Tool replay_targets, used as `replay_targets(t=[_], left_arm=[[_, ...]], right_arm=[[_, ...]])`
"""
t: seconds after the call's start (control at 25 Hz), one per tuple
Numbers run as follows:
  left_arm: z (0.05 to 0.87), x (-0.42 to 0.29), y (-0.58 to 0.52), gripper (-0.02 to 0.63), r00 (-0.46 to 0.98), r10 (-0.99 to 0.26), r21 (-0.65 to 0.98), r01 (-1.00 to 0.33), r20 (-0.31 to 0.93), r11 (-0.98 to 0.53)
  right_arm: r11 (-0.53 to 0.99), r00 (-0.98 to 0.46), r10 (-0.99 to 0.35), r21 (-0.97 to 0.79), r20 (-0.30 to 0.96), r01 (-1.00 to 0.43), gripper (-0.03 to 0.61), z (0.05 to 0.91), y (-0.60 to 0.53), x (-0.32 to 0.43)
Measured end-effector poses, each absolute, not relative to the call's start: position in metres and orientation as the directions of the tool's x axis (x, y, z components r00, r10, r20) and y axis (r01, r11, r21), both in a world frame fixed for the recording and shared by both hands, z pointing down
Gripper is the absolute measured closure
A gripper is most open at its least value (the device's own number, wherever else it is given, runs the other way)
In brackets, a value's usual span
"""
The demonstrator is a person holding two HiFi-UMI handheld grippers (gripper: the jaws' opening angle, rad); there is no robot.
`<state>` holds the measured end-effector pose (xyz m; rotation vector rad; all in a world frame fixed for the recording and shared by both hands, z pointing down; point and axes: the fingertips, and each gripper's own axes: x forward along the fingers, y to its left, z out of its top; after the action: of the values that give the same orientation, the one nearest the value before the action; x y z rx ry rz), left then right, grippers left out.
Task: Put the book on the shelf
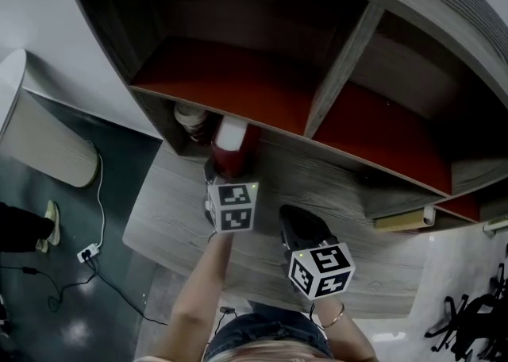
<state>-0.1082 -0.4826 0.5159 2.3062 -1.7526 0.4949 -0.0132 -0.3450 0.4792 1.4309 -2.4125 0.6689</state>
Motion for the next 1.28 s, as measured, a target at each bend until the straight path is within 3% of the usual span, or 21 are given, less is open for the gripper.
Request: replay_targets(t=[0.12,0.36,1.04,1.12,1.28], left_arm=[[0.518,-0.106,-0.484,0.385,0.249,-0.884,-0.041,-0.957,0.396,-0.288],[0.516,-0.102,-0.475,0.315,0.258,-0.886,-0.046,-0.954,0.385,-0.298],[0.499,-0.133,-0.401,0.317,0.21,-0.901,-0.034,-0.97,0.38,-0.24],[0.495,-0.134,-0.391,0.35,0.214,-0.903,-0.032,-0.969,0.372,-0.243],[0.487,-0.132,-0.372,0.482,0.232,-0.904,-0.031,-0.965,0.359,-0.26]], right_arm=[[0.41,-0.482,-0.758,-0.254,0.439,-0.876,0.569,0.479,-0.347,-0.013],[0.407,-0.48,-0.758,-0.255,0.441,-0.877,0.569,0.481,-0.345,-0.014],[0.439,-0.51,-0.757,-0.259,0.41,-0.86,0.569,0.468,-0.307,-0.021],[0.446,-0.514,-0.756,-0.257,0.404,-0.857,0.569,0.465,-0.3,-0.023],[0.455,-0.52,-0.76,-0.252,0.389,-0.854,0.569,0.459,-0.287,-0.024]])
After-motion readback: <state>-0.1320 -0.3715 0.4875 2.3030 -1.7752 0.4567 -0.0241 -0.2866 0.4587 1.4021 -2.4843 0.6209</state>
